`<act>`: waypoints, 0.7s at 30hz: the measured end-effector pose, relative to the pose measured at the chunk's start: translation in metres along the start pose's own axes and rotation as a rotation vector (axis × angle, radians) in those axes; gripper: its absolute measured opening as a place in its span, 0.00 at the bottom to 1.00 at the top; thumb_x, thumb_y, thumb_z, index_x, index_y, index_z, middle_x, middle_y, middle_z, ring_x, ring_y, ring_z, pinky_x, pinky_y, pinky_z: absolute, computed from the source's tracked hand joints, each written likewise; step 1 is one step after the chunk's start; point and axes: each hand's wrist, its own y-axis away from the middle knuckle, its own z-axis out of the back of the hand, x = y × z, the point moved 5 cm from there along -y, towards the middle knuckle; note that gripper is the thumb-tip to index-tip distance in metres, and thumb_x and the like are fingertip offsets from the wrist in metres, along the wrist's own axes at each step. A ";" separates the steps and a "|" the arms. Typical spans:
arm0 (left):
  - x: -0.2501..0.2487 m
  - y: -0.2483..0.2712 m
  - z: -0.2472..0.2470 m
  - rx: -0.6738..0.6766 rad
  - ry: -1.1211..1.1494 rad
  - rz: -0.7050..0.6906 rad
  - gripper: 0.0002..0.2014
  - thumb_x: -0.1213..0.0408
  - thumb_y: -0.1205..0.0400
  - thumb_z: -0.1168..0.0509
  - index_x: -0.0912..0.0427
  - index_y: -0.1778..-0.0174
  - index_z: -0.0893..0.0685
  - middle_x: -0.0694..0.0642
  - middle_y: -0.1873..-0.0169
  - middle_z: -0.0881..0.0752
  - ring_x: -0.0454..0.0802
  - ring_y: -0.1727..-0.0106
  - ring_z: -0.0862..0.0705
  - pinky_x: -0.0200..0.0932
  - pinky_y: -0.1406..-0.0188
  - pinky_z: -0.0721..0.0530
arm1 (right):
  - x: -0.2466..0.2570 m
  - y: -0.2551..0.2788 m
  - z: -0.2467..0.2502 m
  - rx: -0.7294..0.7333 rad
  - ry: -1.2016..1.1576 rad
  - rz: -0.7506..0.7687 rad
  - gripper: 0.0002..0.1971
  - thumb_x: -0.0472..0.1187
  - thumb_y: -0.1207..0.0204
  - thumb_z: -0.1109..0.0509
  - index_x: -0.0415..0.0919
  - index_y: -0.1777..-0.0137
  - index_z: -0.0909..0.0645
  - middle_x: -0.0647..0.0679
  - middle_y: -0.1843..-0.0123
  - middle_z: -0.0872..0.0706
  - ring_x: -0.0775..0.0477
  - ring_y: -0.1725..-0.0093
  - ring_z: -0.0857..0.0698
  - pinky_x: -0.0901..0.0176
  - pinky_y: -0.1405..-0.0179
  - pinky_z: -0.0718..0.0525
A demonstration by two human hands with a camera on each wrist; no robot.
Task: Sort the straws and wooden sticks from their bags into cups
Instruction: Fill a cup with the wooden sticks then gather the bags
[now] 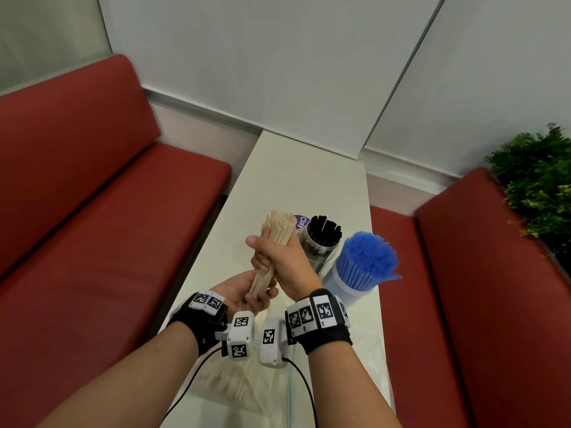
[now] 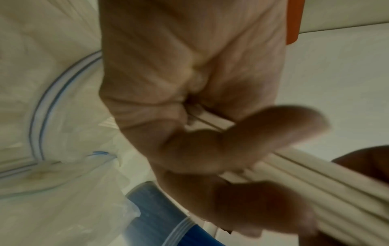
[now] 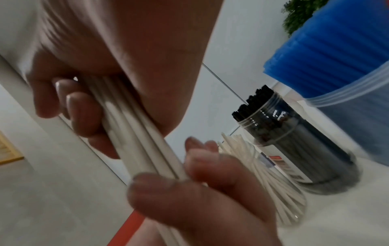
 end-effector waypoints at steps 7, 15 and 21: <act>0.005 -0.009 0.036 -0.142 -0.094 0.029 0.13 0.66 0.20 0.32 0.61 0.70 0.25 0.56 0.77 0.23 0.42 0.86 0.30 0.31 0.96 0.39 | -0.012 -0.005 0.010 -0.033 0.046 0.017 0.16 0.42 0.24 0.20 0.48 0.67 0.24 0.48 0.75 0.24 0.46 0.74 0.24 0.51 0.57 0.15; -0.028 -0.020 0.035 -0.335 -0.124 -0.294 0.14 0.65 0.14 0.39 0.68 0.63 0.17 0.60 0.72 0.17 0.48 0.78 0.19 0.33 0.86 0.22 | 0.035 -0.033 0.032 -0.235 0.197 0.104 0.18 0.50 0.23 0.22 0.46 0.69 0.24 0.46 0.77 0.24 0.46 0.75 0.23 0.48 0.61 0.16; -0.051 -0.019 0.049 -0.799 -0.788 -0.308 0.08 0.70 0.17 0.36 0.73 0.56 0.19 0.66 0.65 0.17 0.59 0.67 0.17 0.52 0.58 0.12 | 0.107 -0.081 0.069 -0.549 0.222 0.378 0.19 0.50 0.22 0.21 0.52 0.71 0.22 0.49 0.76 0.20 0.48 0.73 0.21 0.50 0.61 0.15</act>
